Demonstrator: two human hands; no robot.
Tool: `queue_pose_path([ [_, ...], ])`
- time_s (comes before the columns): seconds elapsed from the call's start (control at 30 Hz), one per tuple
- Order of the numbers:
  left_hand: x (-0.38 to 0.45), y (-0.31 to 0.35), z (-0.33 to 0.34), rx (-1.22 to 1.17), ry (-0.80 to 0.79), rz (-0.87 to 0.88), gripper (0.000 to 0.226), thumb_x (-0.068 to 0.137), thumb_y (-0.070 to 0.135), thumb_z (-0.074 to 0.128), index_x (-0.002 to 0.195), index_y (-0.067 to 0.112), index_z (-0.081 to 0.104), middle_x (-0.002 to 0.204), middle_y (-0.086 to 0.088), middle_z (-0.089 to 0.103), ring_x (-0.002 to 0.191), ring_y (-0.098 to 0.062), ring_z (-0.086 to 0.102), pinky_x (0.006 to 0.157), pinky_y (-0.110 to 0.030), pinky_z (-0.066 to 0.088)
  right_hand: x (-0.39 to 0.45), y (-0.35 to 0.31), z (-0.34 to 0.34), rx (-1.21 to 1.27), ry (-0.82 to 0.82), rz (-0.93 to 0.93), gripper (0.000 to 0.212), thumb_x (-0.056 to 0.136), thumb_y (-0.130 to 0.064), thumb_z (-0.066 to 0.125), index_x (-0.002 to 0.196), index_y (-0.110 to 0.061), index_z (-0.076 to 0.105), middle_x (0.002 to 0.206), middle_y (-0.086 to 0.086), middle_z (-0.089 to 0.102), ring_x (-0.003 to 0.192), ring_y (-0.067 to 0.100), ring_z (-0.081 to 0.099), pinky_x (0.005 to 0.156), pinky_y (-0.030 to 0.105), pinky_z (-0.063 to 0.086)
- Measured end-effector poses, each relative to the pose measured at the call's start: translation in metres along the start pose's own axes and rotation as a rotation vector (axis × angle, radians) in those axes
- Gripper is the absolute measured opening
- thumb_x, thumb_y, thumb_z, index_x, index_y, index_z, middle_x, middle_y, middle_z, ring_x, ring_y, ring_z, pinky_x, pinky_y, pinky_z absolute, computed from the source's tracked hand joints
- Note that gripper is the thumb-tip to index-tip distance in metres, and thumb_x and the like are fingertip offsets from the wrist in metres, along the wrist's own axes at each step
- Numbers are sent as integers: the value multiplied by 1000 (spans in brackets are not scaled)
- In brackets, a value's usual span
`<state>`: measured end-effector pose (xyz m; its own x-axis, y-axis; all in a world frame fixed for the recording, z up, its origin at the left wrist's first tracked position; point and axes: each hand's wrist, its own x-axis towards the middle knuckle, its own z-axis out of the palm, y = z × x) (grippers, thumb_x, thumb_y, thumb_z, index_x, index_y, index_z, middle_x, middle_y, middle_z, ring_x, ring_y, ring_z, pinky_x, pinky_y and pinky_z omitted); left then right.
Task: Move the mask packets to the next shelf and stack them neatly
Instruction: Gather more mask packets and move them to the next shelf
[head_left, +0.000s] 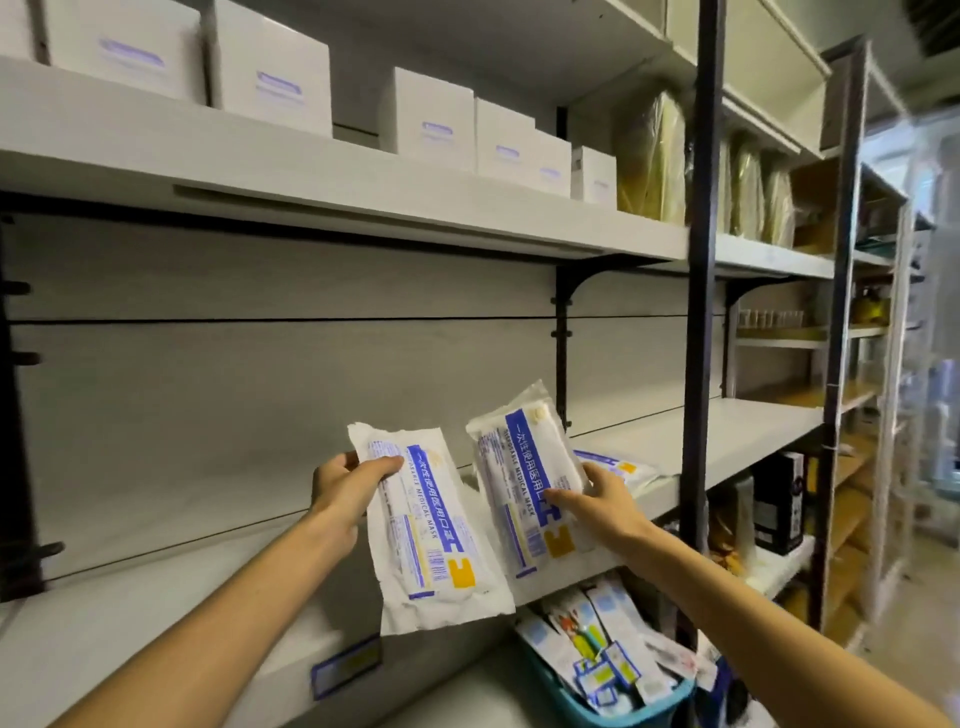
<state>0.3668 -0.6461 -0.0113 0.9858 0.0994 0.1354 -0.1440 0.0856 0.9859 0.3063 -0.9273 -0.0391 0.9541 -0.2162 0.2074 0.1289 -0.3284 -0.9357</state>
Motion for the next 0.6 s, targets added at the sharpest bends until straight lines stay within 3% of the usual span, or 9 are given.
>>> queue_pose_path([
  [0.1, 40, -7, 26, -30, -44, -87, 34, 86, 12, 78, 113, 0, 62, 90, -14, 77, 77, -27, 74, 66, -33, 57, 41, 4, -25, -114, -27, 49, 40, 89, -28, 75, 124, -19, 58, 103, 5, 76, 86, 23, 78, 75, 42, 65],
  [0.33, 106, -28, 80, -56, -62, -189, 33, 87, 5, 74, 117, -5, 65, 105, -23, 75, 84, -33, 73, 74, -36, 58, 106, 7, -84, -155, 70, 169, 35, 95, -30, 68, 121, -9, 60, 99, 7, 72, 85, 22, 72, 64, 30, 58],
  [0.5, 141, -43, 113, -38, -40, -194, 42, 86, 2, 76, 124, -3, 58, 104, -23, 74, 77, -30, 71, 64, -33, 56, 154, 8, -115, -235, 54, 182, 27, 96, -28, 67, 114, -10, 57, 92, 3, 68, 81, 19, 70, 67, 30, 58],
  [0.6, 154, -49, 131, -12, -43, -212, 37, 86, 5, 77, 118, -5, 61, 98, -22, 75, 75, -30, 72, 64, -34, 57, 185, 11, -129, -251, 23, 155, 27, 95, -26, 68, 114, -11, 57, 96, 5, 70, 85, 22, 71, 72, 34, 59],
])
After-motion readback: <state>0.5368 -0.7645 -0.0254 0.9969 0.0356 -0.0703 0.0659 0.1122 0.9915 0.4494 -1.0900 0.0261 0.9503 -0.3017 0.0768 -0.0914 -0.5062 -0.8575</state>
